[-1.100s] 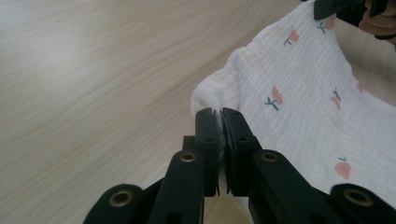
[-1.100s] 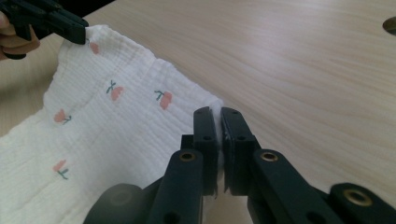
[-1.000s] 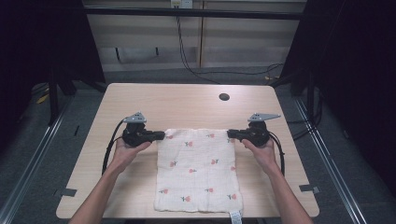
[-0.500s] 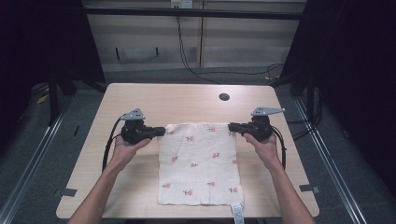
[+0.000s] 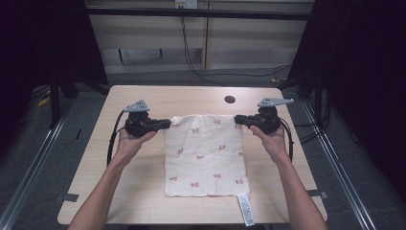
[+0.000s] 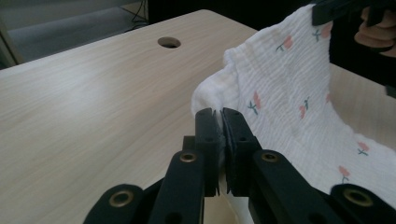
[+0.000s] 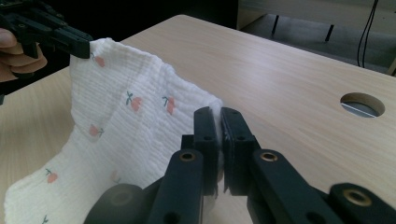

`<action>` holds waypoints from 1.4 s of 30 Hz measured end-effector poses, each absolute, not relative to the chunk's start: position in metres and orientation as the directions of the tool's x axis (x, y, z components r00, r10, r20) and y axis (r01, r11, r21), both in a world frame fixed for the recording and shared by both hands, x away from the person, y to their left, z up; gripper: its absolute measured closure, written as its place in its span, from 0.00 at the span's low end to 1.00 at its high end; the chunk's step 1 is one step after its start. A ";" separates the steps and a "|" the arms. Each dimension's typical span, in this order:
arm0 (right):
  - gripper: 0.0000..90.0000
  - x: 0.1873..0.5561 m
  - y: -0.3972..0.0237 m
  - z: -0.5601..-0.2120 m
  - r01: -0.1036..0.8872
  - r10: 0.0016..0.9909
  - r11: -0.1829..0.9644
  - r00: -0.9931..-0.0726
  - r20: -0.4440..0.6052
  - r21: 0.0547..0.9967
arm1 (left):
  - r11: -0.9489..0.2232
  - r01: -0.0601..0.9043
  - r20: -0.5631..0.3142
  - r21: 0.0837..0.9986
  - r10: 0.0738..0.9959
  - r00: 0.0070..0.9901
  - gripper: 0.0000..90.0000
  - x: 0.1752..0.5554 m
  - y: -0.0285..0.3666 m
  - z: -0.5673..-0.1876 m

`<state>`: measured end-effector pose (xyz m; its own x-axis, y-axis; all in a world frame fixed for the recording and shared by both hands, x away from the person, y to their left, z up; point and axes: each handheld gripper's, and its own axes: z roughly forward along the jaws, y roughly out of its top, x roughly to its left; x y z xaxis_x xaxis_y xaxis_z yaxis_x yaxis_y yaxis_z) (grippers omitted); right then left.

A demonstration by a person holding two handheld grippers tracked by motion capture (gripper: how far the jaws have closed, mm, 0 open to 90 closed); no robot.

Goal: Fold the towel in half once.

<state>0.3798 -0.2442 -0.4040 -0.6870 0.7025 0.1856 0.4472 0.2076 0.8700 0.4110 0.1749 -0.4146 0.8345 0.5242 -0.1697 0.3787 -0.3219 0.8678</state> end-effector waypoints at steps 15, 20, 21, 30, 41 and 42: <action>0.96 0.382 -0.244 -0.401 0.443 0.692 0.214 -0.698 0.185 0.871 | -0.305 0.367 -0.170 0.879 0.518 0.839 0.95 0.408 0.183 -0.422; 0.96 0.377 -0.246 -0.416 0.468 0.687 0.208 -0.695 0.212 0.859 | -0.330 0.375 -0.169 0.866 0.513 0.842 0.95 0.400 0.188 -0.437; 0.95 0.375 -0.246 -0.418 0.466 0.683 0.213 -0.699 0.210 0.859 | -0.331 0.374 -0.169 0.866 0.511 0.843 0.95 0.398 0.189 -0.439; 0.96 0.354 -0.244 -0.416 0.445 0.659 0.246 -0.728 0.188 0.861 | -0.360 0.356 -0.154 0.862 0.484 0.861 0.95 0.381 0.193 -0.439; 0.96 0.339 -0.252 -0.415 0.434 0.650 0.260 -0.739 0.176 0.862 | -0.391 0.296 -0.092 0.871 0.463 0.881 0.95 0.358 0.190 -0.428; 0.96 0.337 -0.253 -0.416 0.436 0.646 0.262 -0.742 0.179 0.861 | -0.387 0.305 -0.101 0.870 0.466 0.879 0.95 0.358 0.190 -0.429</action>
<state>0.3373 -0.2532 -0.4160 -0.7417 0.6465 0.1788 0.4362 0.2625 0.8607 0.3580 0.1903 -0.4291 0.8790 0.4660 -0.1012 0.3054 -0.3872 0.8699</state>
